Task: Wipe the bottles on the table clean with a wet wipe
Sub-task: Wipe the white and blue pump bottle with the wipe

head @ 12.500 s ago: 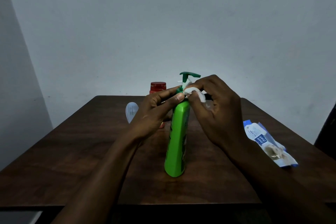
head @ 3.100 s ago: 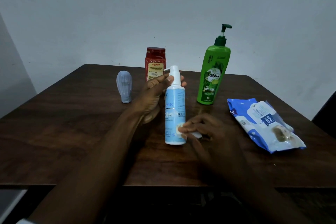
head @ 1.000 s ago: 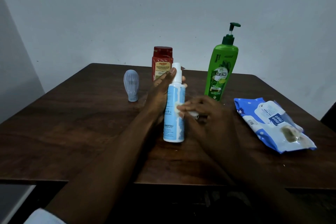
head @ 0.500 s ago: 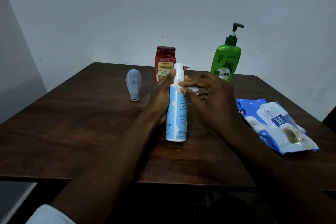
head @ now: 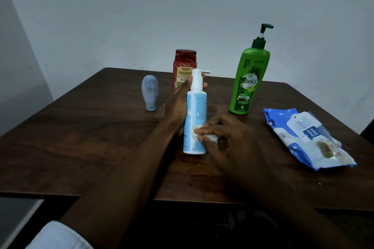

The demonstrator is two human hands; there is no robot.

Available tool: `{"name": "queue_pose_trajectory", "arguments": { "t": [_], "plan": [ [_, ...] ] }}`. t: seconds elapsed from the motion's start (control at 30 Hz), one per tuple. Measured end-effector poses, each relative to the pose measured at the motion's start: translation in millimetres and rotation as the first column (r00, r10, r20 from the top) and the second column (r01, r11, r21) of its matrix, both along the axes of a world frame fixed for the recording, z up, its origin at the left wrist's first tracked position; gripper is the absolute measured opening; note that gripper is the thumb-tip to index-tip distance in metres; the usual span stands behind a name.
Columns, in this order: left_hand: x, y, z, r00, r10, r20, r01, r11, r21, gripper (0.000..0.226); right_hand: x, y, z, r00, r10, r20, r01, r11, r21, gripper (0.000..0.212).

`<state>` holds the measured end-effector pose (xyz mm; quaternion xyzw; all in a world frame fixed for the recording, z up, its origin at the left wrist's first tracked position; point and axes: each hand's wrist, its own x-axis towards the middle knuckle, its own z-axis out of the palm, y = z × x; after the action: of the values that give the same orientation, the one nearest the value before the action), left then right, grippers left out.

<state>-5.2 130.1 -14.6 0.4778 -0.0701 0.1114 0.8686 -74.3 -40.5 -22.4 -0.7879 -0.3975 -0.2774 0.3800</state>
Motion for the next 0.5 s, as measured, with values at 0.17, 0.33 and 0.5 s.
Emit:
{"name": "queue_pose_trajectory", "arguments": {
  "t": [0.17,0.33,0.5],
  "plan": [
    [-0.1,-0.1,-1.3,0.998,0.051,-0.034,-0.050,0.998,0.043,0.036,-14.4,-8.1,-16.5,0.999,0.041,-0.017,-0.041,0.999,-0.024,0.014],
    [0.8,2.4,-1.2,0.999,0.036,-0.038,-0.034,0.999,0.041,0.036,-17.0,-7.0,-18.3,0.999,0.043,-0.014,-0.044,0.998,-0.040,0.015],
    [-2.4,0.9,1.8,0.999,-0.027,-0.026,0.027,1.000,0.007,0.048,-15.5,-7.1,-20.8,0.998,0.048,-0.032,-0.049,0.998,-0.043,0.016]
  ]
}}
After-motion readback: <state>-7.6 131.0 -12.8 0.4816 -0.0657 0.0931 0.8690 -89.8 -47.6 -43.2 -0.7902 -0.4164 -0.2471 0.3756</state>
